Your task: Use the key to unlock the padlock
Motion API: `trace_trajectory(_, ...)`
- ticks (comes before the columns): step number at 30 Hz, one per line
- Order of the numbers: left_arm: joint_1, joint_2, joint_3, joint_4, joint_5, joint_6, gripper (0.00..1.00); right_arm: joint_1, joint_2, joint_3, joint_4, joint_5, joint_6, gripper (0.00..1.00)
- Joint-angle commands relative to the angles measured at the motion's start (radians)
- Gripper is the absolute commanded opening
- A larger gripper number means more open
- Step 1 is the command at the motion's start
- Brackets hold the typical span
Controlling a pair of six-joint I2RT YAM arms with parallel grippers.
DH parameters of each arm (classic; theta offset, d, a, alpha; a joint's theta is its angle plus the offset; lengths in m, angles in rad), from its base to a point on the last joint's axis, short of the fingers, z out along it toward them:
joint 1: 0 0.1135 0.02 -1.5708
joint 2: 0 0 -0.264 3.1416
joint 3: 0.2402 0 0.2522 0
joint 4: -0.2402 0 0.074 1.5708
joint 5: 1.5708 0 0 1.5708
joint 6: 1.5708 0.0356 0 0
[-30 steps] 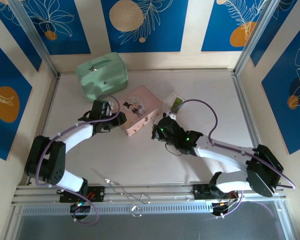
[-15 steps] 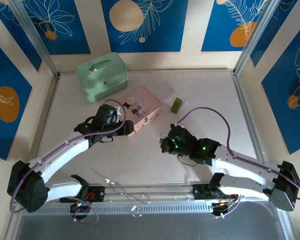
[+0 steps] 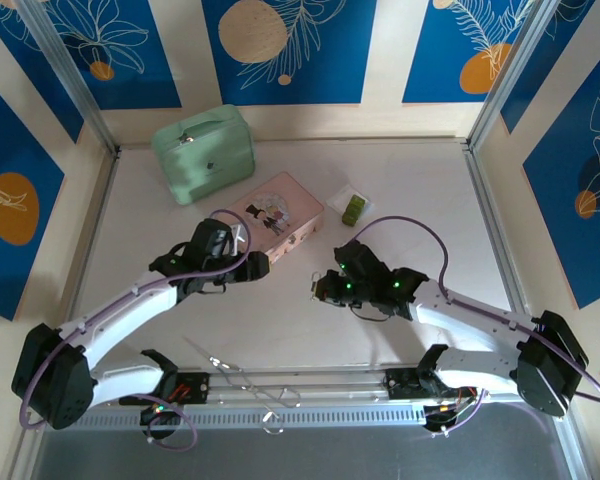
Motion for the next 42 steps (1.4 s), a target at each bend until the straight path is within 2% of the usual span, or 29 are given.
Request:
trace_trajectory(1, 0.001, 0.009, 0.017, 0.007, 0.003, -0.029, 0.64, -0.052, 0.02, -0.033, 0.047, -0.115, -0.001, 0.0)
trace_trajectory(7, 0.001, 0.02, 0.044, 0.003, -0.02, -0.034, 0.64, -0.076, 0.124, -0.051, 0.099, -0.168, -0.008, 0.0)
trace_trajectory(18, 0.001, 0.027, 0.041, 0.005, -0.019, -0.057, 0.64, -0.004, 0.442, 0.06, 0.292, -0.232, 0.006, 0.0)
trace_trajectory(22, 0.002, 0.013, 0.04, -0.015, -0.031, -0.047, 0.64, 0.017, 0.49, 0.077, 0.35, -0.261, 0.019, 0.0)
trace_trajectory(28, 0.002, 0.003, 0.028, -0.01, -0.035, -0.051, 0.64, 0.001, 0.517, 0.079, 0.336, -0.263, 0.031, 0.19)
trace_trajectory(34, 0.004, 0.002, 0.028, -0.012, -0.036, -0.046, 0.64, -0.014, 0.456, 0.068, 0.246, -0.217, 0.024, 0.32)
trace_trajectory(37, 0.008, 0.002, 0.036, -0.021, -0.034, -0.043, 0.64, -0.015, 0.381, 0.086, 0.129, -0.154, -0.005, 0.35)
trace_trajectory(39, 0.015, -0.004, 0.055, -0.041, -0.036, -0.029, 0.64, -0.014, 0.299, 0.114, 0.017, -0.087, -0.035, 0.51)
trace_trajectory(42, 0.041, -0.026, 0.116, -0.096, -0.056, 0.017, 0.68, -0.003, 0.143, 0.181, -0.165, 0.049, -0.107, 0.62)
